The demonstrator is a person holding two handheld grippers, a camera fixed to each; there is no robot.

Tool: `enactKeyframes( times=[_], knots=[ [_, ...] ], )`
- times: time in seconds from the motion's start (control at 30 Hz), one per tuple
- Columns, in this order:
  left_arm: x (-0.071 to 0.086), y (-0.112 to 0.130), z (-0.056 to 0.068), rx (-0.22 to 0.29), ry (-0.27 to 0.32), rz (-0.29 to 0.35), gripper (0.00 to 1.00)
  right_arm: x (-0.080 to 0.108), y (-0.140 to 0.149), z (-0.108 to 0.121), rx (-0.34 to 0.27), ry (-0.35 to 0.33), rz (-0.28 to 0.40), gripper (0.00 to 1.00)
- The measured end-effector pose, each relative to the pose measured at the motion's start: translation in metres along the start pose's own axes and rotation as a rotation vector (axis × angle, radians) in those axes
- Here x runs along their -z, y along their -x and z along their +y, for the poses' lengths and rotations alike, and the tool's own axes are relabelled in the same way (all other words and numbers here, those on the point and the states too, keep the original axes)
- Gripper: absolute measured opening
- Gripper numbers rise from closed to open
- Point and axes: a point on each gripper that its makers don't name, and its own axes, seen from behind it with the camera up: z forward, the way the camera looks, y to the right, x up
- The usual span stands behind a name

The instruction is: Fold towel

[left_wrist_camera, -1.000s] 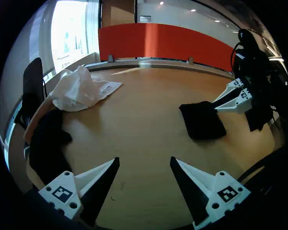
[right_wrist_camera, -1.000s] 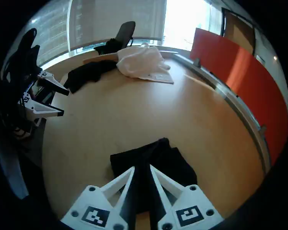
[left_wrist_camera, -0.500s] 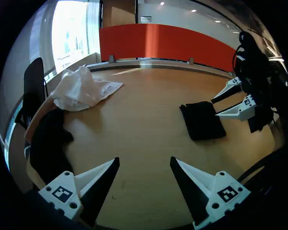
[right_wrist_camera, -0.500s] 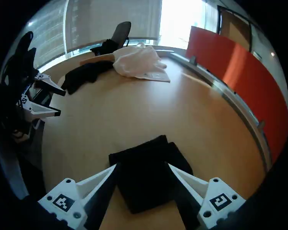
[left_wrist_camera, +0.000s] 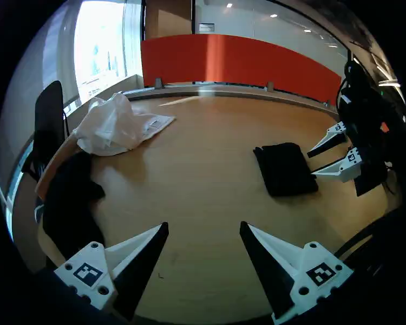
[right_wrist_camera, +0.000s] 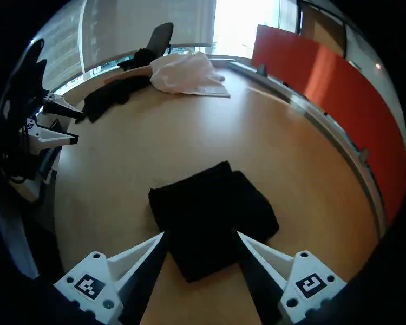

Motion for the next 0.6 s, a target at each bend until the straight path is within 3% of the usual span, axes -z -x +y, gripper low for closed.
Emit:
enactKeyframes(
  times=[0.6],
  knots=[
    [0.004,0.005,0.002,-0.001,-0.003,-0.003,0.98,0.002,0.056,-0.002,-0.067,0.032,-0.074,0.85]
  ],
)
